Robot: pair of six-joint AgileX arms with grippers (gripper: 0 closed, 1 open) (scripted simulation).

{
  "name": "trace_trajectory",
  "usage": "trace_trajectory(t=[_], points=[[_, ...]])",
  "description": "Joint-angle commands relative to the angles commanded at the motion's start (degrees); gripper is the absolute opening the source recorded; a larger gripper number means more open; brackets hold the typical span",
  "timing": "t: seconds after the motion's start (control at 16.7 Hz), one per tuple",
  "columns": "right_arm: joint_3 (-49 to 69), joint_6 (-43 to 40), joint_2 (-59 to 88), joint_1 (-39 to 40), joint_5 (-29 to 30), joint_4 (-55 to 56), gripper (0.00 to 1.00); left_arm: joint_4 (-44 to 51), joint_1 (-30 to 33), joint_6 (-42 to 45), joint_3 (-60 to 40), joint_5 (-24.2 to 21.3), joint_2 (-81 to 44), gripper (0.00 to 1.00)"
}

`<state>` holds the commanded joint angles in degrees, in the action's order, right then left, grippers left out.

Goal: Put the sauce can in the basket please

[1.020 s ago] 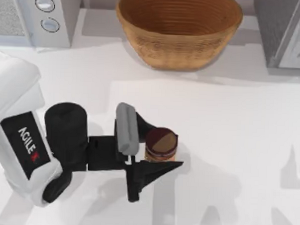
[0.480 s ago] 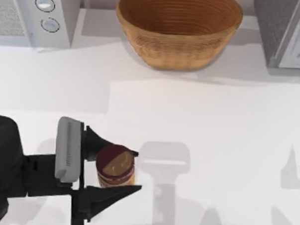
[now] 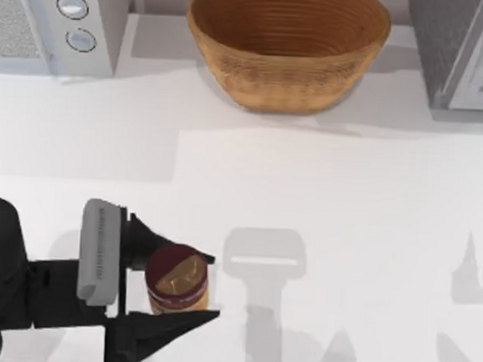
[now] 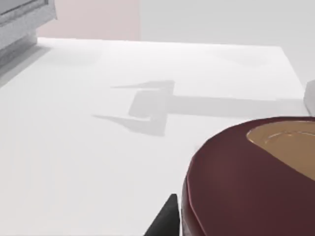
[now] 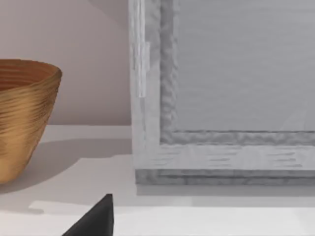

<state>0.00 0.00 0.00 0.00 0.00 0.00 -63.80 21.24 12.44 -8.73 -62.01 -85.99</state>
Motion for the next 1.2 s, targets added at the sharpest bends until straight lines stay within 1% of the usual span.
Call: trace_trajectory(t=[0.12,0.24,0.42,0.66,1.02,1.2], points=[[0.0,0.0,0.0,0.0,0.0,0.0,1.0,0.69,0.15,-0.13,-1.87,0.68,-1.18,0.0],[0.0,0.0,0.0,0.0,0.0,0.0,1.0,2.38,0.35,-0.52,-6.09,2.34,-3.66,0.0],[0.0,0.0,0.0,0.0,0.0,0.0,1.0,6.86,0.56,-1.58,-16.86,6.65,-8.87,0.0],[0.0,0.0,0.0,0.0,0.0,0.0,1.0,15.33,1.02,-3.37,-36.11,14.43,-17.18,0.0],[0.0,0.0,0.0,0.0,0.0,0.0,1.0,29.91,1.59,-6.31,-65.04,27.59,-28.43,0.0],[0.0,0.0,0.0,0.0,0.0,0.0,1.0,35.86,1.54,-7.76,-75.44,33.09,-32.08,0.0]])
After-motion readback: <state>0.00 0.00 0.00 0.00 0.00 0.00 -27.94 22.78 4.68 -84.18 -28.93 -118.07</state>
